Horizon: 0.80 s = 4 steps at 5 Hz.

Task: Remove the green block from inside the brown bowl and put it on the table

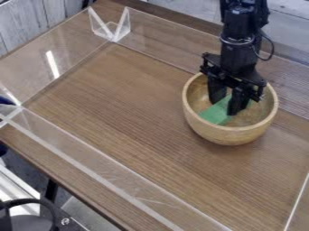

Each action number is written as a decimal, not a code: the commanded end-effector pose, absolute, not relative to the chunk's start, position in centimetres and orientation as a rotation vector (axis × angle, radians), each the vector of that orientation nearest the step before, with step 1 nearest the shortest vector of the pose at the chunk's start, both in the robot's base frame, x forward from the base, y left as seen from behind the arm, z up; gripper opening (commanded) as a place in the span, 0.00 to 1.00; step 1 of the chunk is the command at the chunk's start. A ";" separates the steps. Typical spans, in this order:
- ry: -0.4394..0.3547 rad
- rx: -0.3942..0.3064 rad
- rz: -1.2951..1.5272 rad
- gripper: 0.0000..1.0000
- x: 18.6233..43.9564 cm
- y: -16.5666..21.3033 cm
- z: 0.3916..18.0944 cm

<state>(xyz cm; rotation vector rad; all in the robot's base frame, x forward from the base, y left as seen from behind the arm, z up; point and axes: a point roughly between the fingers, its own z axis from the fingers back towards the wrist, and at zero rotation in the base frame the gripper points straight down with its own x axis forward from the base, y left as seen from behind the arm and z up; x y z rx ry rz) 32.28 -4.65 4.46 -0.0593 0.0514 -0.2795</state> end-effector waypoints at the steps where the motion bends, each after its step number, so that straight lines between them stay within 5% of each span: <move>1: -0.047 -0.058 -0.278 0.00 33.4 -4.5 7.7; 3: -0.080 -0.055 -0.266 0.00 33.1 -3.9 9.5; 4: -0.127 -0.047 -0.235 0.00 32.5 -2.5 11.9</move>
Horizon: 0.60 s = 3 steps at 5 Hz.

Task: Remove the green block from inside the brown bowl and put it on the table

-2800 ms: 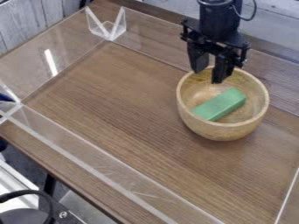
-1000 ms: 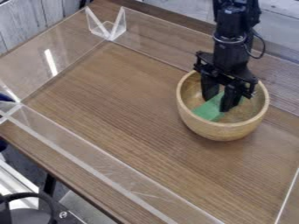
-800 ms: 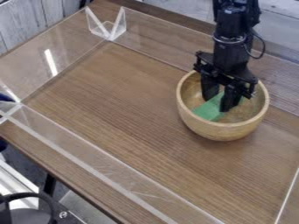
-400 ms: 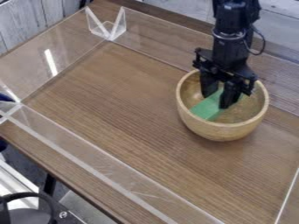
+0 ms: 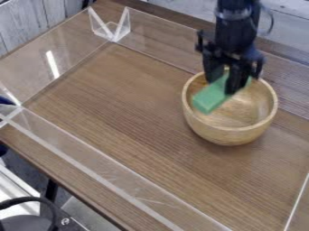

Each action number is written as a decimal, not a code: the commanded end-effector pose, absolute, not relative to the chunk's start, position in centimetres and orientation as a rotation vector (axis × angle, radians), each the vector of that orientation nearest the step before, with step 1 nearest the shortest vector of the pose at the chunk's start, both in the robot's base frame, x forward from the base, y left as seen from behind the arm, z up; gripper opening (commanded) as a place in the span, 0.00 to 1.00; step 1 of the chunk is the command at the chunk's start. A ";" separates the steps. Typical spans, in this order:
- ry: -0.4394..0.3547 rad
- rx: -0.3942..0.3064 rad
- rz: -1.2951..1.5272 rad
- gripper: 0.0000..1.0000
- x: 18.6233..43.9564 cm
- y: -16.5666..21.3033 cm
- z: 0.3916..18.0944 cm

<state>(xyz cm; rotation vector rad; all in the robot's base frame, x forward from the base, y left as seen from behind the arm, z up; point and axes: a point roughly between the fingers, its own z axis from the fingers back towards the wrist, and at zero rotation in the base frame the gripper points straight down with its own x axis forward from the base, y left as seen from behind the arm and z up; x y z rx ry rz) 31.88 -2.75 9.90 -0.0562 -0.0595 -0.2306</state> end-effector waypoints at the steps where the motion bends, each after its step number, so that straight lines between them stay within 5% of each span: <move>1: -0.159 -0.036 -0.196 0.00 31.9 -0.6 13.8; 3: -0.138 -0.009 -0.082 0.00 29.9 6.4 13.3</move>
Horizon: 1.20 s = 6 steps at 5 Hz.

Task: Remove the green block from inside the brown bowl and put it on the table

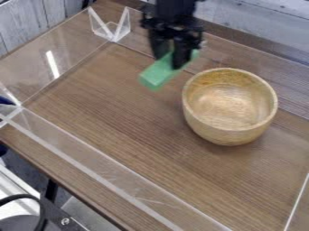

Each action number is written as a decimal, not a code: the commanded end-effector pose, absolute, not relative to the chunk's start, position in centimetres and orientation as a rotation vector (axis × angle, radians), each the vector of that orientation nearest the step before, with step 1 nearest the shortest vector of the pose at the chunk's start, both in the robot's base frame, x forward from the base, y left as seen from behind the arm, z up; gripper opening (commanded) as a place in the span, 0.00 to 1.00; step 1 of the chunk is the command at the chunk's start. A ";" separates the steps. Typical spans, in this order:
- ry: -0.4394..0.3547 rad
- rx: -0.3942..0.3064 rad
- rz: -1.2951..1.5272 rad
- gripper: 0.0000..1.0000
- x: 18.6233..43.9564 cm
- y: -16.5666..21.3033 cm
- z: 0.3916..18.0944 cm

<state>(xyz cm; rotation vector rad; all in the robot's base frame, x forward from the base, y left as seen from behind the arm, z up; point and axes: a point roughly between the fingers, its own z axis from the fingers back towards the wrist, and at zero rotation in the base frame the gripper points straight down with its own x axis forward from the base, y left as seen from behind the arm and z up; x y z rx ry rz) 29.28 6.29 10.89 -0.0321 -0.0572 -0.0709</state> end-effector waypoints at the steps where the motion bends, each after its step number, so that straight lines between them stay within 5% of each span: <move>1: -0.117 0.006 -0.075 0.00 28.1 8.2 11.8; 6: 0.022 -0.009 -0.102 0.00 22.5 9.1 5.3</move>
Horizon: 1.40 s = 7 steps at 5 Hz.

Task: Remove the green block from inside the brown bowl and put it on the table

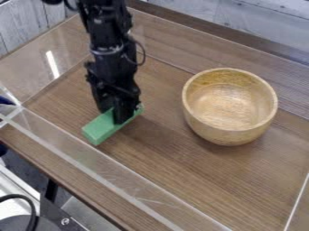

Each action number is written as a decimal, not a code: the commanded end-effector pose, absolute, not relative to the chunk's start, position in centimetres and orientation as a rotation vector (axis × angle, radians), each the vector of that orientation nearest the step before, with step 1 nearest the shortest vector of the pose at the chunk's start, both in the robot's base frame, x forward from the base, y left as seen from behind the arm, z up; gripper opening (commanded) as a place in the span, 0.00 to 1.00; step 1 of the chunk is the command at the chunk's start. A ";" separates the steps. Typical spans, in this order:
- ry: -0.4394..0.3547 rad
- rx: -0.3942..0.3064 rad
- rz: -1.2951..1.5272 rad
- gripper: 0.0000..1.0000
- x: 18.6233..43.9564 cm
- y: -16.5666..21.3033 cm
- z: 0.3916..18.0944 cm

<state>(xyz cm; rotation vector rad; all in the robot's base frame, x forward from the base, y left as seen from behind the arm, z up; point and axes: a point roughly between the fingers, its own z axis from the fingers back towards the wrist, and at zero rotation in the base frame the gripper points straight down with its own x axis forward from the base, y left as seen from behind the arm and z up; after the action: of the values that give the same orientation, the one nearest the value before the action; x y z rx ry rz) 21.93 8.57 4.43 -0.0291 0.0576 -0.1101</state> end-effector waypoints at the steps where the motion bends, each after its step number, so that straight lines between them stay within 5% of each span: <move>1: 0.031 -0.008 -0.107 0.00 22.4 9.0 4.4; 7: 0.037 -0.026 -0.102 0.00 22.3 8.2 3.9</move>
<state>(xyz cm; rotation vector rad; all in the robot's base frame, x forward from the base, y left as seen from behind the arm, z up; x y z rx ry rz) 21.86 8.15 3.47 -0.0353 0.0565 -0.0980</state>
